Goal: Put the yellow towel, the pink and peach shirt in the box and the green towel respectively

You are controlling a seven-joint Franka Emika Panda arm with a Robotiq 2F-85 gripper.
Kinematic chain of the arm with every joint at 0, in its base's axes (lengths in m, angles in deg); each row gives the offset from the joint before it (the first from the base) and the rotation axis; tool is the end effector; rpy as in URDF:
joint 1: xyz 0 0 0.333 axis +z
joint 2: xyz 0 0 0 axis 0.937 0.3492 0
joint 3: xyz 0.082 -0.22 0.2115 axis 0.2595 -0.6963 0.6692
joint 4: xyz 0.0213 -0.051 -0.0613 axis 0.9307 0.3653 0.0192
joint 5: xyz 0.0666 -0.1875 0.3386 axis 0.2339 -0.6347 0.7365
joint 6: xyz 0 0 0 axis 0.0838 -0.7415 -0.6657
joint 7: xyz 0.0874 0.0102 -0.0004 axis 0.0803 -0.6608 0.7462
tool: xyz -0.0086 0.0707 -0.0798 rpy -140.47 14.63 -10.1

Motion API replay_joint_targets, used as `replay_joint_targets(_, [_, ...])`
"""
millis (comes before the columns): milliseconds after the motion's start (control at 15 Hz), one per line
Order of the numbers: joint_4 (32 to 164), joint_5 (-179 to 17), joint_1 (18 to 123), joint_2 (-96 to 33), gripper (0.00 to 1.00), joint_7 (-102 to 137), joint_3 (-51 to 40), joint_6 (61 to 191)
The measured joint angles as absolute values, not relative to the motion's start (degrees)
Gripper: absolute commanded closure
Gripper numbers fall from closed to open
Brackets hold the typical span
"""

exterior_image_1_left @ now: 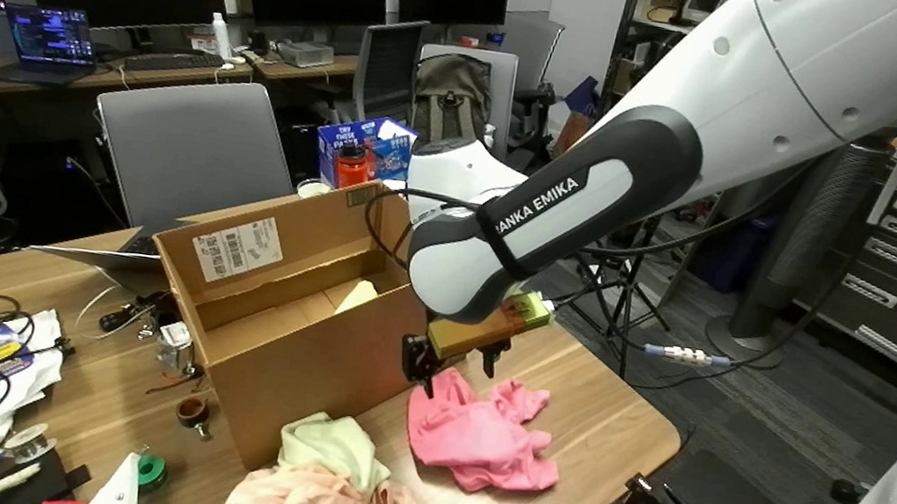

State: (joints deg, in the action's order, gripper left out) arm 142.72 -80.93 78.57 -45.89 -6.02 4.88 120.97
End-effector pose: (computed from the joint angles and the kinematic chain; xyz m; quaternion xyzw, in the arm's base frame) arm 0.4591 0.1251 0.2881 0.9922 -0.0922 -0.0708 0.0447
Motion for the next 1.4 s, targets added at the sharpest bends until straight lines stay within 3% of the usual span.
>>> replay_joint_targets(667, [144.9,-80.3,76.1,-44.8,0.00,-7.3,3.4,123.5])
replay_joint_targets(1400, [141.5,-75.3,75.6,-33.5,0.00,-4.1,3.2,126.4])
